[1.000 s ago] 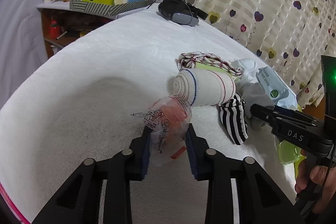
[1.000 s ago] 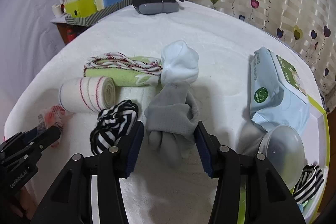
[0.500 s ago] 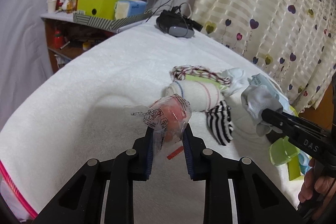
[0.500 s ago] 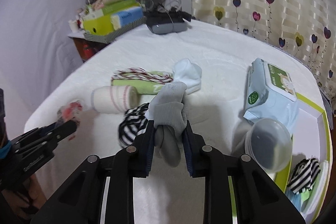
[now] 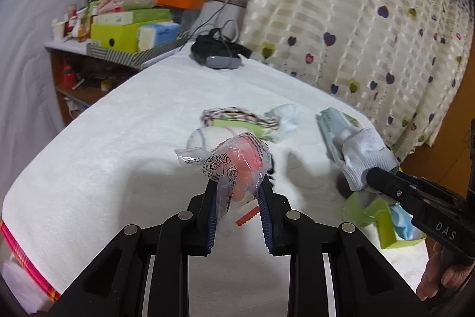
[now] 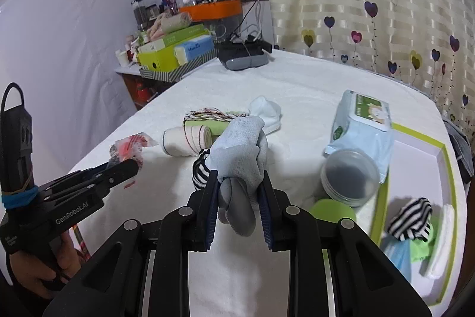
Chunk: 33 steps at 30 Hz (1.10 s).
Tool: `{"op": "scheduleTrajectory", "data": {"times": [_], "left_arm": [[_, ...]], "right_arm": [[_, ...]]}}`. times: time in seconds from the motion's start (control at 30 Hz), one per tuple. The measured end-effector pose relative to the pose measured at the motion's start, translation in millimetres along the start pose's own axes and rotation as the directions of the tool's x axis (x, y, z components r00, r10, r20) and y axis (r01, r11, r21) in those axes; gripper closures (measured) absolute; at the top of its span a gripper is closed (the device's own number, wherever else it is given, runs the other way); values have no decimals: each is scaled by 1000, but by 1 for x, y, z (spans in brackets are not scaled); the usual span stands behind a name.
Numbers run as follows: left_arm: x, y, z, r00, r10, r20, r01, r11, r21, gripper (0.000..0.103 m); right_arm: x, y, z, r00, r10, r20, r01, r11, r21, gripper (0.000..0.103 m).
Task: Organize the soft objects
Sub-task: 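Carry the bagged toy and grey sock with both grippers over the white box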
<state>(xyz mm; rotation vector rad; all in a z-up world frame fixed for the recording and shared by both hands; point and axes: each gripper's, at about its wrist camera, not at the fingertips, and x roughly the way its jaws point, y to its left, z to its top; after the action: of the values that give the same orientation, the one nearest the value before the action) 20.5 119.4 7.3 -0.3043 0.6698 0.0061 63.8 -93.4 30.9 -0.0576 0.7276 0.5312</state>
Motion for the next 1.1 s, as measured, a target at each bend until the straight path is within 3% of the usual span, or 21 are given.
{"op": "scheduleTrajectory", "data": {"times": [0.53, 1.1], "left_arm": [[-7, -62, -5, 998, -66, -5, 66, 993, 101, 79], [-1, -131, -11, 989, -145, -28, 148, 971, 189, 79]], "right_arm": [[-60, -35, -21, 995, -34, 99, 28, 998, 62, 77], [-100, -84, -44, 985, -95, 142, 73, 985, 155, 77]]}}
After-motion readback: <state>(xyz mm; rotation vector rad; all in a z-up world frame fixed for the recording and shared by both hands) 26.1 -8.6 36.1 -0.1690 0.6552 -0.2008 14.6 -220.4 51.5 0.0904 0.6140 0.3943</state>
